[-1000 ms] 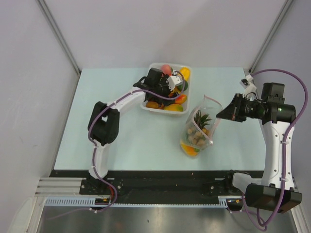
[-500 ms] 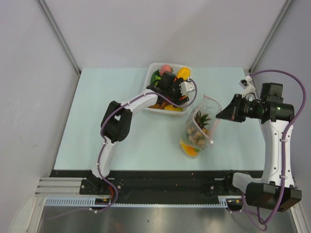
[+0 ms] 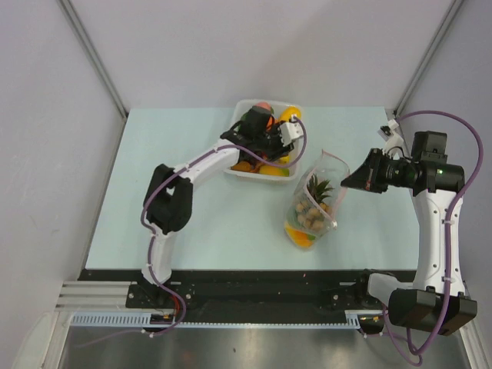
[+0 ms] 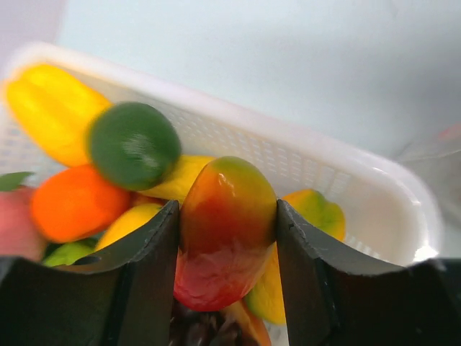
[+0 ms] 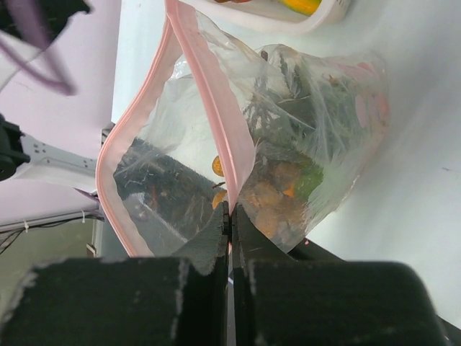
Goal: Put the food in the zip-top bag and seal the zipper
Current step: Pick up the fake fruit from the bin, then place the fake fruit in the zipper food storage bag.
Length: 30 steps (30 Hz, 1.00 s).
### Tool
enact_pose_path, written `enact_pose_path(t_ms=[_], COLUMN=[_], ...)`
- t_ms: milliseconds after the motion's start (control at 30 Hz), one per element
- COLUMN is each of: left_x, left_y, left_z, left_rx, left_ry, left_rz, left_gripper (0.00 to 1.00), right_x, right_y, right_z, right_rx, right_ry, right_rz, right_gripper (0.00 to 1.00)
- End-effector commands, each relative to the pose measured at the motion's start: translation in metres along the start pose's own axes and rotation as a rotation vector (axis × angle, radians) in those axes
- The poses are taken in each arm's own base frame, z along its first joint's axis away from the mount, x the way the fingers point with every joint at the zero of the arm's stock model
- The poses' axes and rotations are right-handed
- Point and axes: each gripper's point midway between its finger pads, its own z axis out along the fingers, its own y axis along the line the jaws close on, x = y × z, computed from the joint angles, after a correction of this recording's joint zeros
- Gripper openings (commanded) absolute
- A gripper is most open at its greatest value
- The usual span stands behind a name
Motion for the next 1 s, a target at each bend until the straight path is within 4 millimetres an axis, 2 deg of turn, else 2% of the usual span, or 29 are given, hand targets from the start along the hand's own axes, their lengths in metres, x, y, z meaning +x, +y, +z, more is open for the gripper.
enact_pose_path(t_ms=[0,67,100,167,200,233,300,333,367,400,467,500,633,733,900,967], left_x=[-0.114,-0.134,-0.162,-0.187,-0.204,-0.224,-0.237,-0.25,-0.255,-0.247,-0.256,-0.25,-0.254,-0.246,-0.221,-0.217], left_y=[0.028,0.023,0.02,0.006,0.002,-0.011,-0.026,-0.038,-0.044,-0.053,-0.068,-0.076,-0.114,-0.133,-0.141,-0.143], left_z=[-0.092,-0.115,-0.141,-0.167,-0.183,-0.203,-0.219,-0.233,-0.238,-0.232,-0.241,-0.233,-0.221,-0.206,-0.175,-0.17], left_rx=[-0.098,-0.086,-0.076,-0.029,-0.015,0.012,0.03,0.039,0.045,0.06,0.092,0.095,0.156,0.159,0.147,0.151], left_ry=[-0.245,-0.282,-0.347,-0.395,-0.432,-0.47,-0.48,-0.504,-0.52,-0.503,-0.537,-0.509,-0.473,-0.417,-0.308,-0.288], left_rz=[-0.014,-0.122,-0.142,-0.305,-0.353,-0.448,-0.53,-0.583,-0.614,-0.668,-0.776,-0.807,-0.824,-0.867,-1.038,-1.073], left_gripper=[0.26,0.22,0.21,0.15,0.12,0.11,0.09,0.1,0.11,0.13,0.15,0.16,0.18,0.18,0.18,0.18], right_x=[-0.009,-0.012,-0.012,-0.015,-0.013,-0.014,-0.013,-0.012,-0.011,-0.013,-0.011,-0.011,-0.009,-0.006,-0.002,-0.001], right_y=[0.007,0.011,0.015,0.021,0.024,0.027,0.031,0.032,0.034,0.036,0.038,0.039,0.045,0.05,0.056,0.057], right_z=[0.0,-0.001,-0.001,-0.001,0.001,0.002,0.003,0.006,0.007,0.008,0.01,0.01,0.007,0.008,0.007,0.007], right_rx=[-0.033,-0.046,-0.057,-0.072,-0.083,-0.091,-0.102,-0.112,-0.115,-0.121,-0.13,-0.131,-0.141,-0.153,-0.165,-0.166], right_ry=[-0.034,-0.045,-0.048,-0.061,-0.058,-0.067,-0.071,-0.07,-0.069,-0.08,-0.075,-0.077,-0.082,-0.08,-0.08,-0.078], right_rz=[-0.025,-0.026,-0.034,-0.037,-0.039,-0.05,-0.042,-0.05,-0.038,-0.049,-0.049,-0.049,-0.056,-0.063,-0.079,-0.082], right_gripper=[0.0,0.0,0.0,0.0,0.0,0.0,0.0,0.0,0.0,0.0,0.0,0.0,0.0,0.0,0.0,0.0])
